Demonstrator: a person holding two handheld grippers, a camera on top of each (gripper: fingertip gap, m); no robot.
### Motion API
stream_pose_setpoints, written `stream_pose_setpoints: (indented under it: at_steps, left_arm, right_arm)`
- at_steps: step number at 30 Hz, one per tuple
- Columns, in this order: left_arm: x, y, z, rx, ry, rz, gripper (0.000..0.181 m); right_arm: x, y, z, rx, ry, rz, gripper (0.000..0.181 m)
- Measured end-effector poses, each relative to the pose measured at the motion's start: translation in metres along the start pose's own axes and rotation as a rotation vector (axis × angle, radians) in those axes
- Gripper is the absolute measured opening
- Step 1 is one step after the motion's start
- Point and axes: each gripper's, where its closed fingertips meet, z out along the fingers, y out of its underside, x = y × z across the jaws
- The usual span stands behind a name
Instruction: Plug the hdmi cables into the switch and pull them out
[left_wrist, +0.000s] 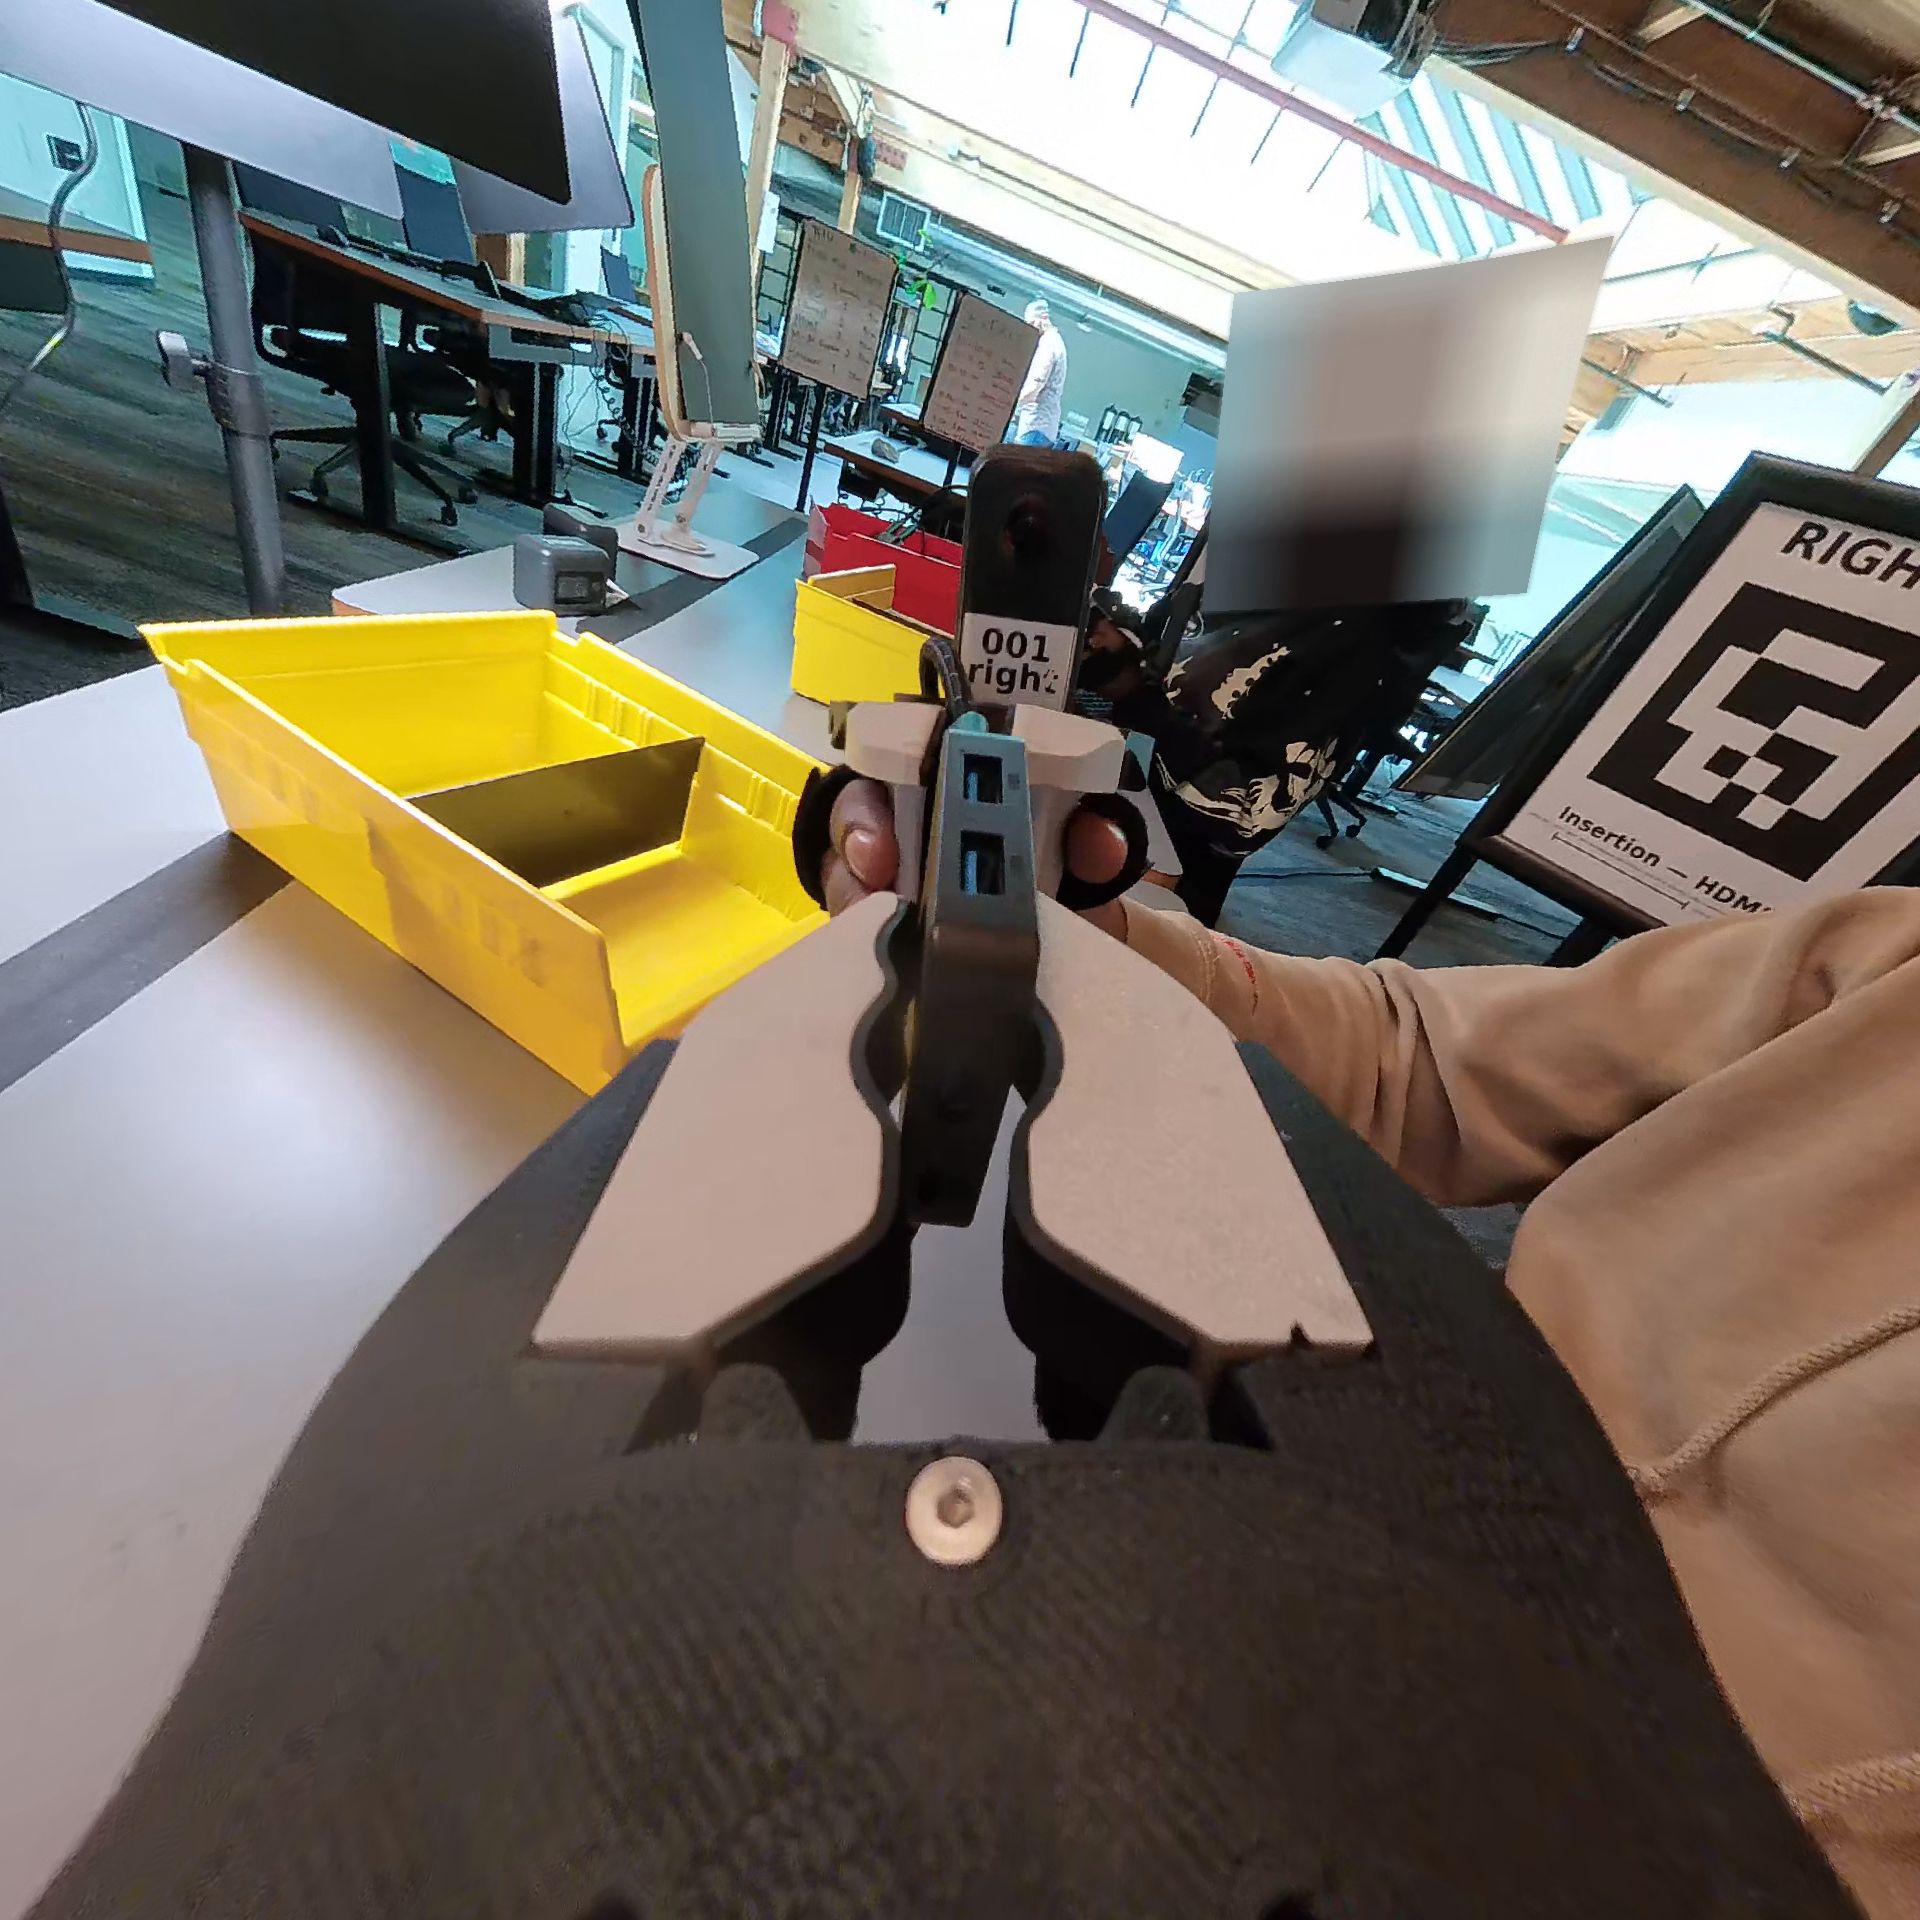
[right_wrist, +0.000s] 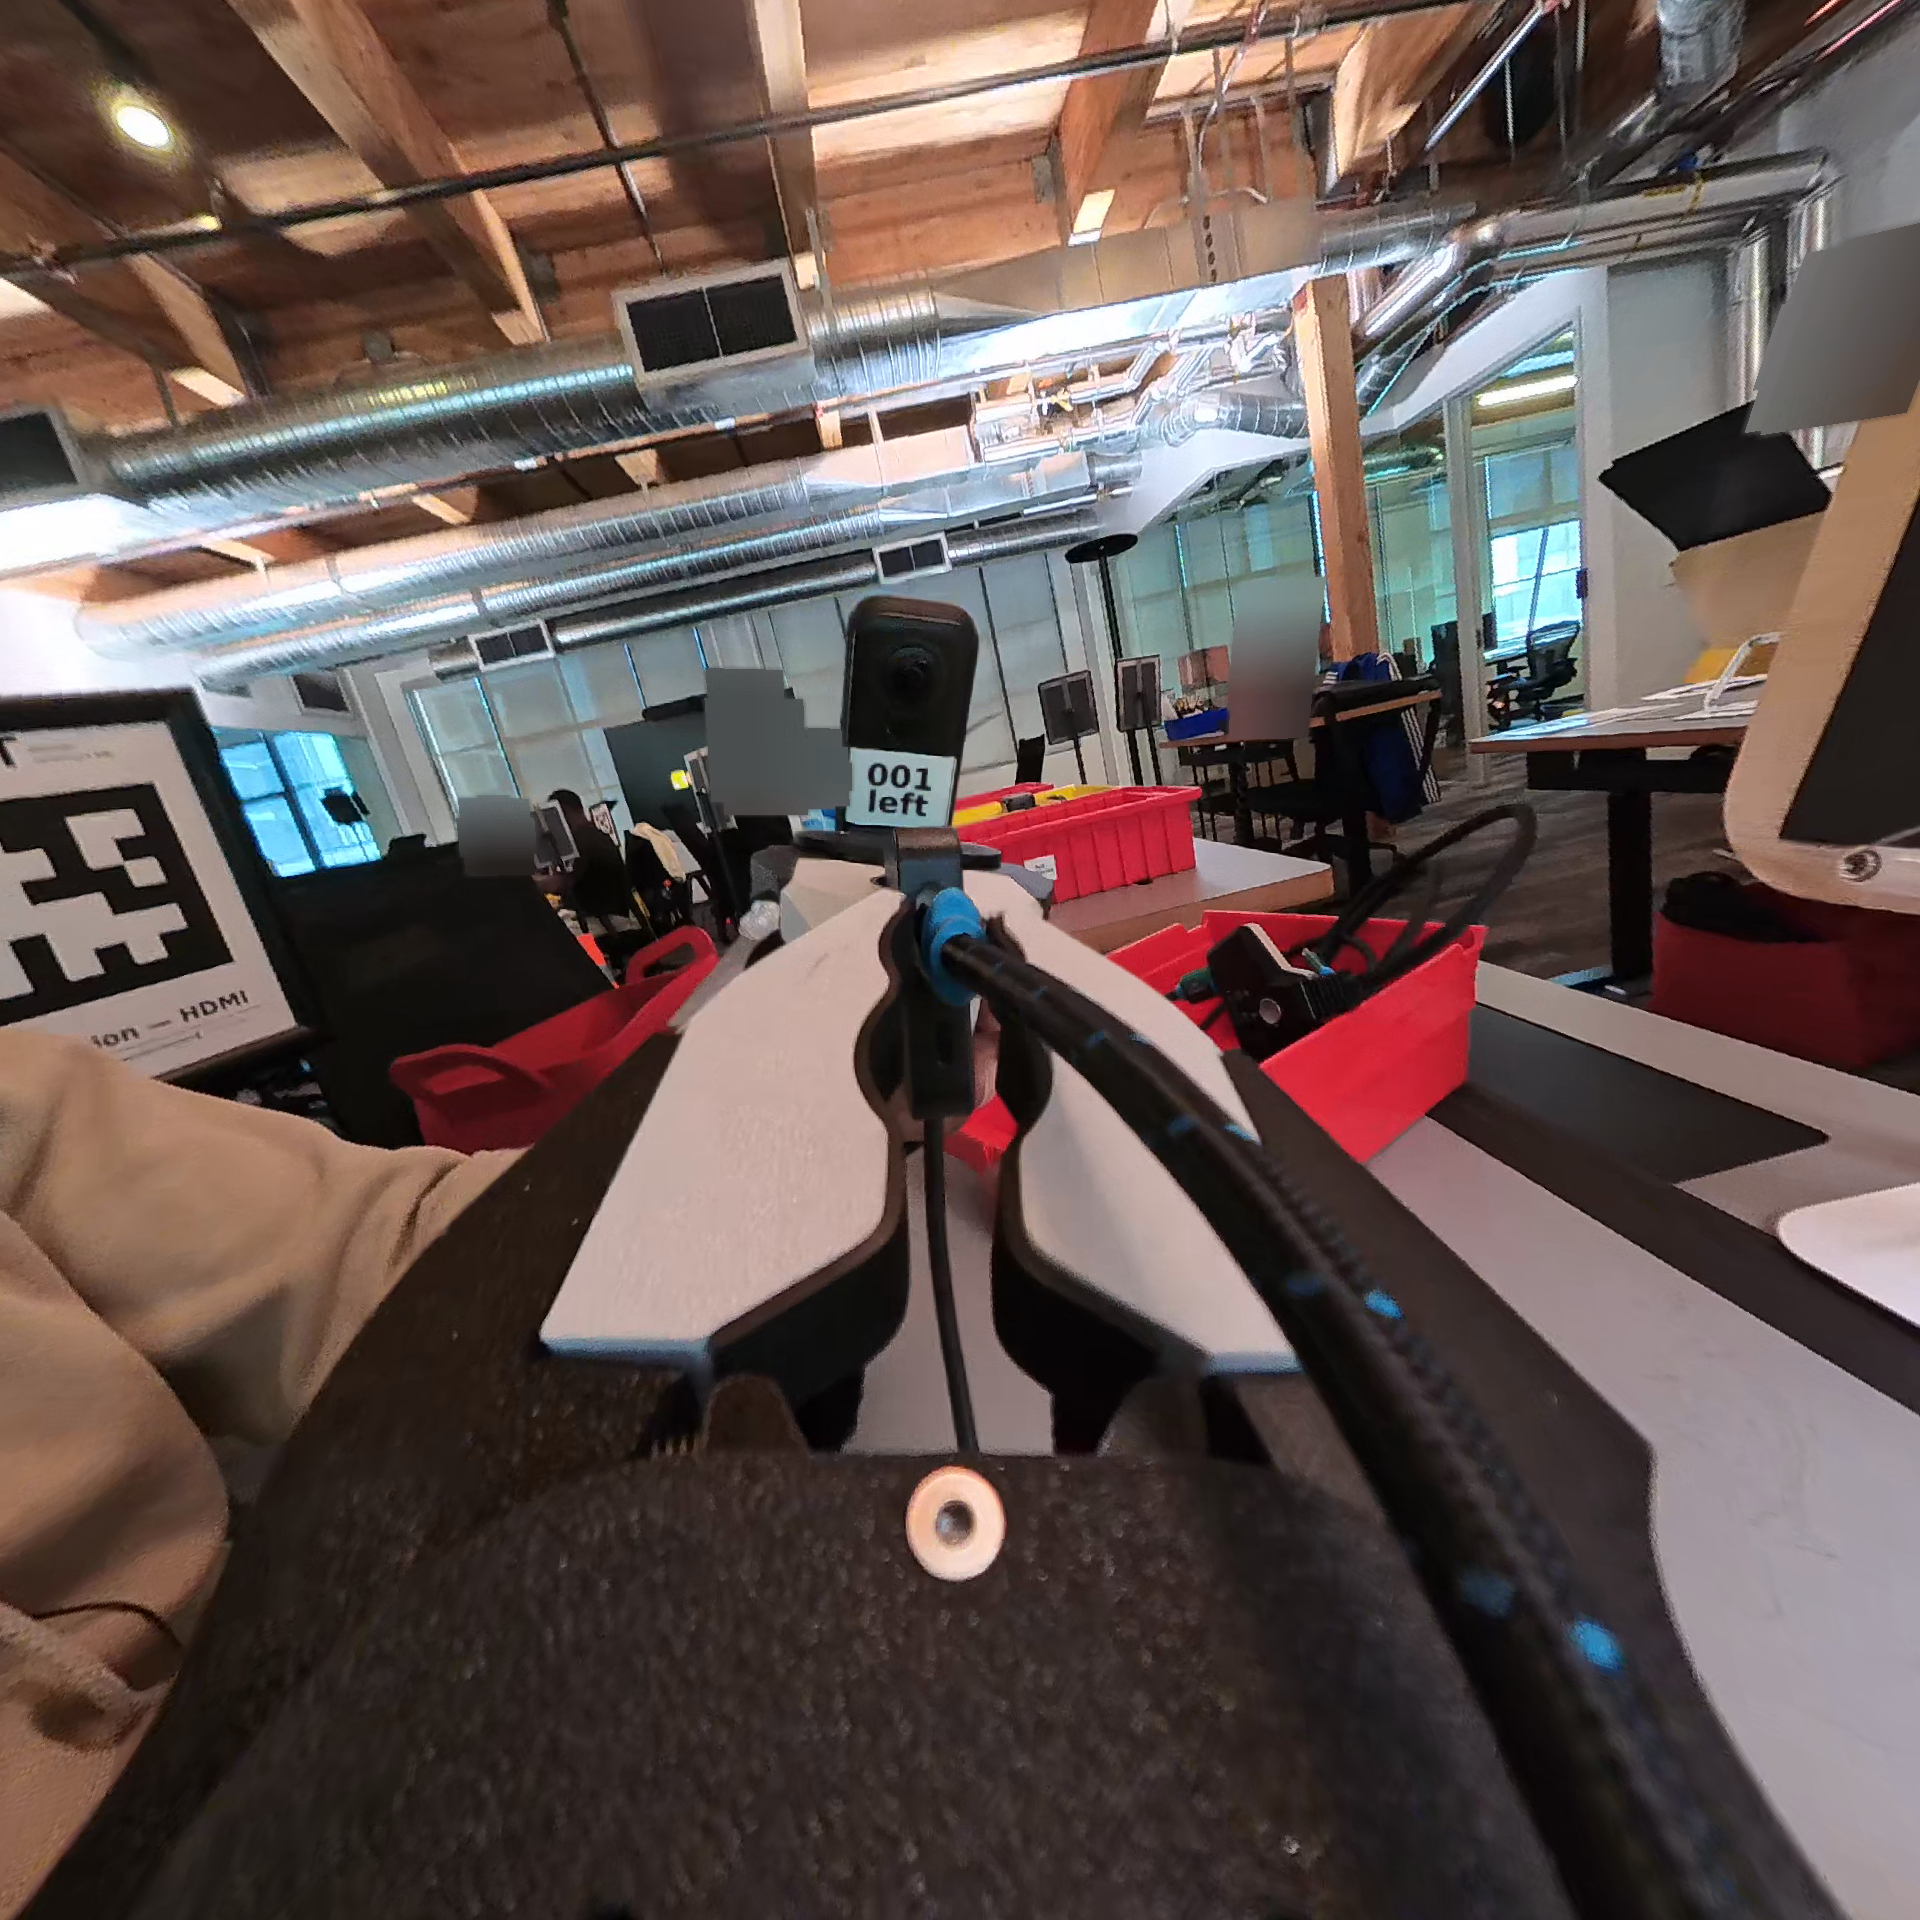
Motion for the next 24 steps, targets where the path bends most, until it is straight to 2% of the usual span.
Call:
stream_pose_setpoints:
  at_steps: [8, 12, 13, 15, 16, 17, 19, 22, 24]
  left_arm:
    - [0.004, 0.0, 0.004, -0.052, -0.009, 0.101, 0.015]
    - [0.004, -0.008, 0.008, -0.011, -0.03, 0.124, 0.015]
    - [-0.001, -0.018, 0.001, 0.054, -0.062, 0.108, 0.015]
    - [-0.016, -0.058, -0.054, 0.324, -0.092, 0.024, 0.013]
    - [-0.019, -0.064, -0.078, 0.338, -0.135, 0.068, 0.014]
    - [-0.015, -0.062, -0.089, 0.289, -0.167, 0.122, 0.014]
    - [-0.01, -0.065, -0.098, 0.259, -0.225, 0.175, 0.014]
    - [-0.012, -0.068, -0.097, 0.255, -0.24, 0.135, 0.014]
    - [-0.015, -0.064, -0.094, 0.238, -0.249, 0.135, 0.014]
  right_arm:
    - [-0.006, -0.002, -0.006, -0.157, -0.036, -0.075, 0.011]
    - [-0.005, -0.01, -0.008, -0.149, -0.024, -0.083, 0.011]
    - [-0.003, -0.015, -0.011, -0.113, -0.013, -0.082, 0.012]
    - [0.005, -0.057, -0.045, 0.075, 0.011, -0.055, 0.011]
    - [0.012, -0.071, -0.064, 0.109, 0.077, -0.097, 0.012]
    - [0.017, -0.082, -0.079, 0.111, 0.148, -0.139, 0.012]
    - [0.025, -0.092, -0.093, 0.034, 0.257, -0.189, 0.012]
    - [0.056, -0.083, -0.101, -0.221, 0.457, -0.213, 0.013]
    - [0.079, -0.064, -0.108, -0.458, 0.525, -0.159, 0.013]
